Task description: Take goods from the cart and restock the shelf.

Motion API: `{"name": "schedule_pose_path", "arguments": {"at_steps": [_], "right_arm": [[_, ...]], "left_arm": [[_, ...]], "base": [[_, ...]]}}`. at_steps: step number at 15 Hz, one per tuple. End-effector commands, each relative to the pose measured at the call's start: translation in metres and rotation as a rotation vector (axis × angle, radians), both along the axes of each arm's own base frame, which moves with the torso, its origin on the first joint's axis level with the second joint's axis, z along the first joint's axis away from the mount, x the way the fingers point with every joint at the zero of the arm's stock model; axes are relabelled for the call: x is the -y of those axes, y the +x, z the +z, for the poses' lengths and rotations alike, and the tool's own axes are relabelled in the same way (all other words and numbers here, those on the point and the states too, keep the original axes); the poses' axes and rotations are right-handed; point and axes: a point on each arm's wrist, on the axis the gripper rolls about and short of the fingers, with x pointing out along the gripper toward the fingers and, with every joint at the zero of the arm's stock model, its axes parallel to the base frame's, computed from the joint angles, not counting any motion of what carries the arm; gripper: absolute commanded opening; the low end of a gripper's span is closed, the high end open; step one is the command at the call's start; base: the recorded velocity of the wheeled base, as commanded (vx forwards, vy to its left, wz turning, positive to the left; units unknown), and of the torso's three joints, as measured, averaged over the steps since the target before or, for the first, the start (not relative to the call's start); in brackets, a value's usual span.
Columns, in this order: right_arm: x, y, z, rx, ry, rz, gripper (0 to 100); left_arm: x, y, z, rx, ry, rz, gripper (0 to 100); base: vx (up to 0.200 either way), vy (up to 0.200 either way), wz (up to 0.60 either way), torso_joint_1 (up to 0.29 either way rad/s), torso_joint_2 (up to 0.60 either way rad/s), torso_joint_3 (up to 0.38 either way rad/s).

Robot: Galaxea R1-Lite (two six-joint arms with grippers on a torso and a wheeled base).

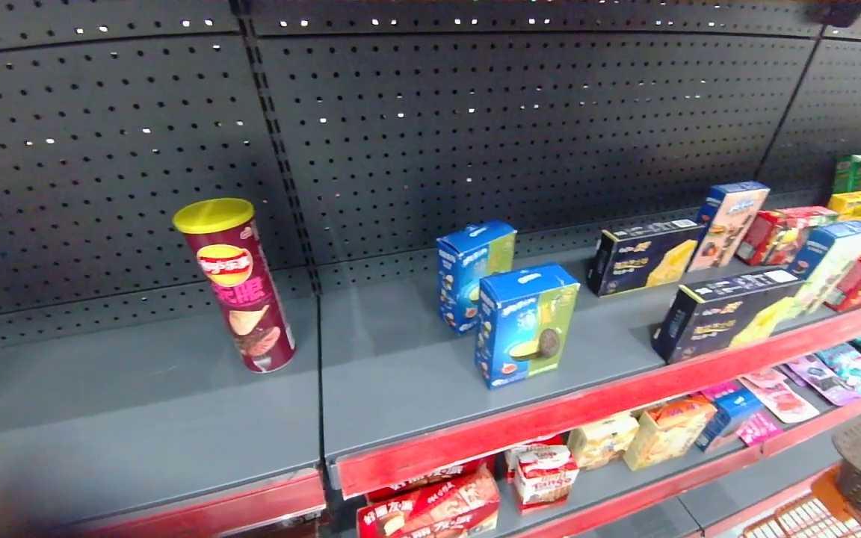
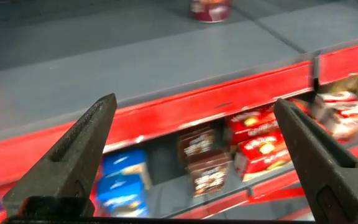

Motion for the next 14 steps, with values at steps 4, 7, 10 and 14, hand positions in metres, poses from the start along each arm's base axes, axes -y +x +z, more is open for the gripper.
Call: {"name": "schedule_pose_path", "arguments": {"at_steps": [4,7,10,14], "right_arm": [[-0.0001,-0.0010,-0.0014,0.000,0.000,0.000,0],[-0.0004,-0.0031,-0.0033,0.005,-0.001,0.002,0],[-0.0004,-0.0031,-0.0033,0.005,-0.001,0.002,0],[-0.0012,-0.0053,-0.0041,0.011,-0.011,0.027,0]], "left_arm": [[0.0000,0.0000,-0.0002,-0.001,0.000,0.000,100],[0.0000,0.0000,-0.0002,-0.001,0.000,0.000,100],[0.0000,0.0000,-0.0002,-0.001,0.000,0.000,100],[0.0000,0.0000,-0.0002,-0.001,0.000,0.000,100]], "base": [[0.000,0.000,0.30,0.004,0.00,0.001],[0.000,0.000,0.00,0.000,0.00,0.000],[0.000,0.000,0.00,0.000,0.00,0.000],[0.000,0.000,0.00,0.000,0.00,0.000]]}}
